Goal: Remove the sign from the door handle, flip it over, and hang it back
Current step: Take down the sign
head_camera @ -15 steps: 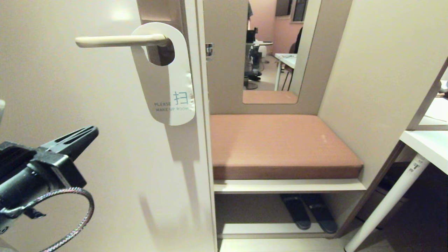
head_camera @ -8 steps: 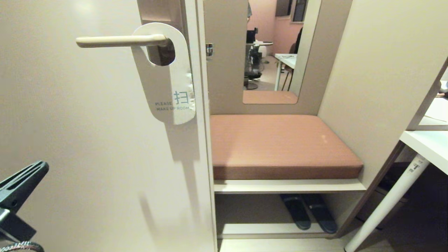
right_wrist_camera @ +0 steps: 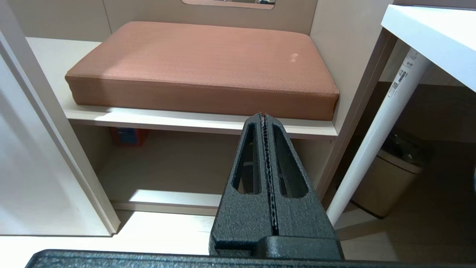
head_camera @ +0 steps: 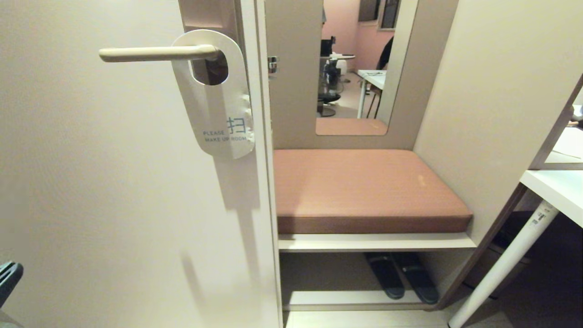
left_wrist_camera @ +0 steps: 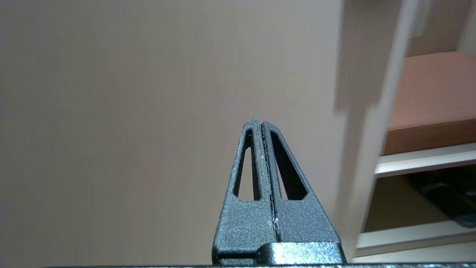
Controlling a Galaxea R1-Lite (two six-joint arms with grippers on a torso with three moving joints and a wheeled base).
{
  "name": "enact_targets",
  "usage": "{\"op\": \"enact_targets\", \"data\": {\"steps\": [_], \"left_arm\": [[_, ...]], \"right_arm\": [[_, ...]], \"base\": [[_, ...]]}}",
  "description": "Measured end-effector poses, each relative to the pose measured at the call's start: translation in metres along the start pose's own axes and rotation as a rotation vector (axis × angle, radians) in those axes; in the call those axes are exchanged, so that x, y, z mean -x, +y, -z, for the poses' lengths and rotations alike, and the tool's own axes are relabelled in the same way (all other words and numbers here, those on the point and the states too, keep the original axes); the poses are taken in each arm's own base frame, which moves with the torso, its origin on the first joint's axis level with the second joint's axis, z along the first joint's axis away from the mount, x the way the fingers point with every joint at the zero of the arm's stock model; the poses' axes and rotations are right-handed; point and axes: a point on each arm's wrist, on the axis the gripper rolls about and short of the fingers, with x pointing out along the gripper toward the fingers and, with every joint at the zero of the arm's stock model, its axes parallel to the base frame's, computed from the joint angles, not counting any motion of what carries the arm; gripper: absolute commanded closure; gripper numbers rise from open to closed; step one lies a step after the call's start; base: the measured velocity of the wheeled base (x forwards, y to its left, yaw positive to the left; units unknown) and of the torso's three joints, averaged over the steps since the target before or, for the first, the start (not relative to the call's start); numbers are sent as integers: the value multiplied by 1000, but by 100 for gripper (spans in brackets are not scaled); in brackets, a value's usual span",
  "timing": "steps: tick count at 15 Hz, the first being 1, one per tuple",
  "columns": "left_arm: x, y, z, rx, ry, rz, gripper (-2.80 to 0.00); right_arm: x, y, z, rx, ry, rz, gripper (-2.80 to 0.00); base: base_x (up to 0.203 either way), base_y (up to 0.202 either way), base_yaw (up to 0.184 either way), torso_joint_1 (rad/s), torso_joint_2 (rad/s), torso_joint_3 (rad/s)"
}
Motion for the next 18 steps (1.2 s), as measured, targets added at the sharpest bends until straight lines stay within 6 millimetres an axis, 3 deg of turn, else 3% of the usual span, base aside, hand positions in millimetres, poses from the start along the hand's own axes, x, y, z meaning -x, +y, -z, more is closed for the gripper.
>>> {"op": "enact_targets", "data": {"steps": [4, 7, 14, 18], "left_arm": [[15, 2, 22, -42, 0, -97, 0], [22, -1, 30, -35, 11, -47, 0], [54, -9, 73, 47, 154, -26, 0], [58, -10, 74, 56, 122, -31, 0]], "right_arm": [[0, 0, 0, 0, 0, 0, 0], [0, 0, 0, 0, 0, 0, 0], [0, 0, 0, 0, -1, 0, 0], [0, 0, 0, 0, 0, -1, 0]], "base": [[0, 0, 0, 0, 0, 0], [0, 0, 0, 0, 0, 0], [0, 0, 0, 0, 0, 0], [0, 0, 0, 0, 0, 0]]}}
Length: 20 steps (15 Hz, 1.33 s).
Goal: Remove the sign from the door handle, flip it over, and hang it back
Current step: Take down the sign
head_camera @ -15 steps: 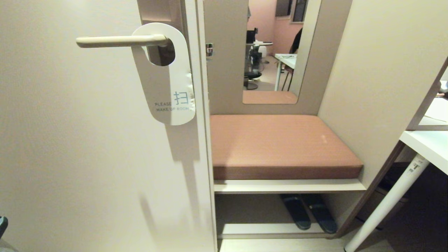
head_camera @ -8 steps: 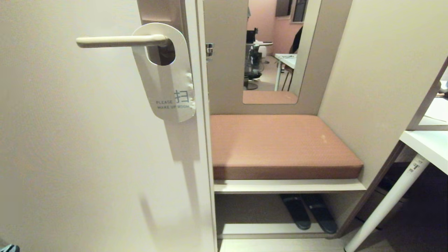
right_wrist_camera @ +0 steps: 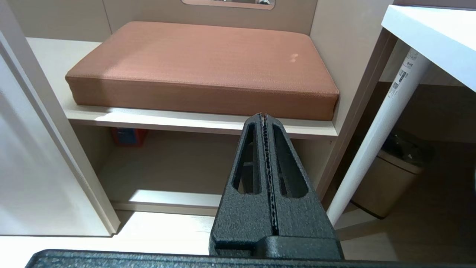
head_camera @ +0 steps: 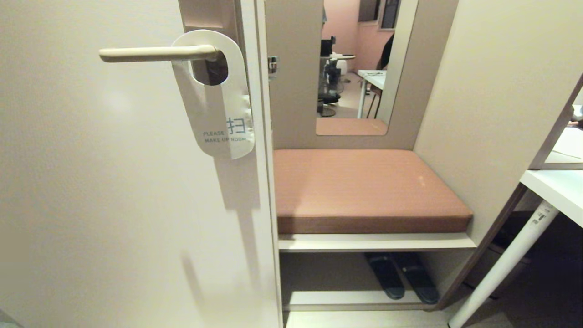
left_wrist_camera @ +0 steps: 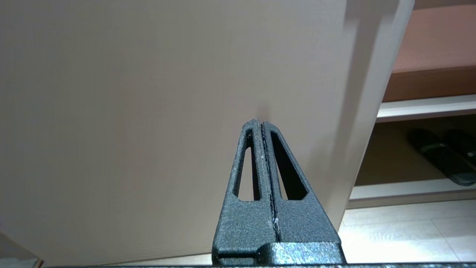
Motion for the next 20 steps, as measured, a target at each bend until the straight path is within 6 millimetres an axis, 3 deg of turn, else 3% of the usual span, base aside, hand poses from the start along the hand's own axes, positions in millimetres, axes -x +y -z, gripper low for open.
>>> {"op": "enact_targets", "data": {"steps": [20], "left_arm": [[1, 0, 0, -6, -7, -4, 0]], "right_arm": [[0, 0, 0, 0, 0, 0, 0]], "base": [[0, 13, -1, 0, 0, 0]]}}
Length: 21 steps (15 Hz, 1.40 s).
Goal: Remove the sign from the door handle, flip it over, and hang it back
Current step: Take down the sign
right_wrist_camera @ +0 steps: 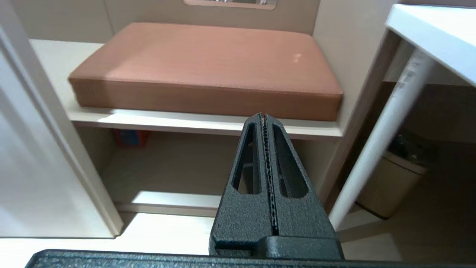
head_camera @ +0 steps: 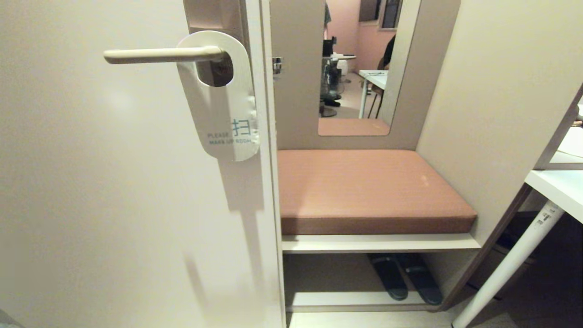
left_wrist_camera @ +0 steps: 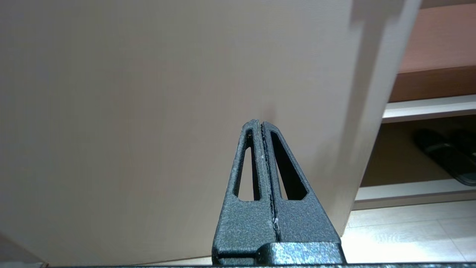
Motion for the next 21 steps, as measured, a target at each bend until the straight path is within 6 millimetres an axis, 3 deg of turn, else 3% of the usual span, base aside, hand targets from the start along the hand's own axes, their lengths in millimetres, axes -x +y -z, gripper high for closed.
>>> {"op": "enact_targets", "data": {"steps": [13, 21], "left_arm": [[0, 0, 0, -8, 3, 1, 0], [0, 0, 0, 4, 1, 0, 0]], "right_arm": [[0, 0, 0, 1, 0, 0, 0], [0, 0, 0, 1, -1, 0, 0]], "base": [[0, 190, -1, 2, 2, 2], [0, 14, 2, 0, 0, 0]]}}
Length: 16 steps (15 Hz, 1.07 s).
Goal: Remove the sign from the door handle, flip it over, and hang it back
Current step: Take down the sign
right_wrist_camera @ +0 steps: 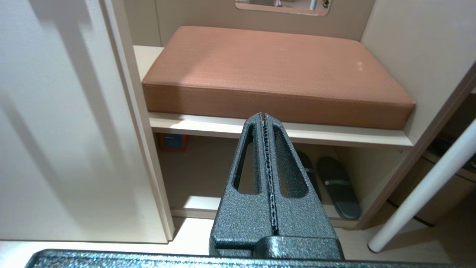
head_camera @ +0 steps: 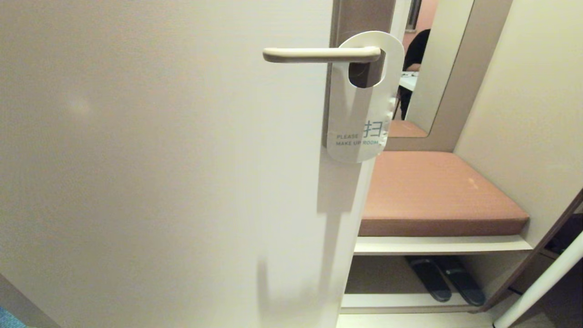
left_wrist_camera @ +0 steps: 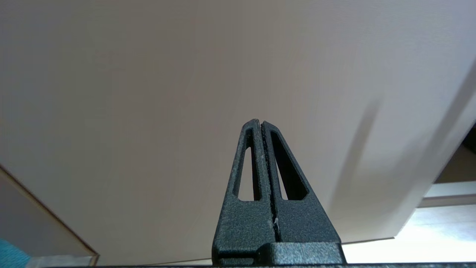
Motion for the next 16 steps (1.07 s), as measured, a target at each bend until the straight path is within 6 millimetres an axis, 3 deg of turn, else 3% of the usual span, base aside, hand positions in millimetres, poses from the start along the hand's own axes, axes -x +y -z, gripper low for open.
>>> {"op": "enact_targets", "data": {"steps": [16], "left_arm": [[0, 0, 0, 3, 1, -2, 0]], "right_arm": [[0, 0, 0, -1, 1, 0, 0]], "base": [[0, 0, 0, 0, 0, 0]]}}
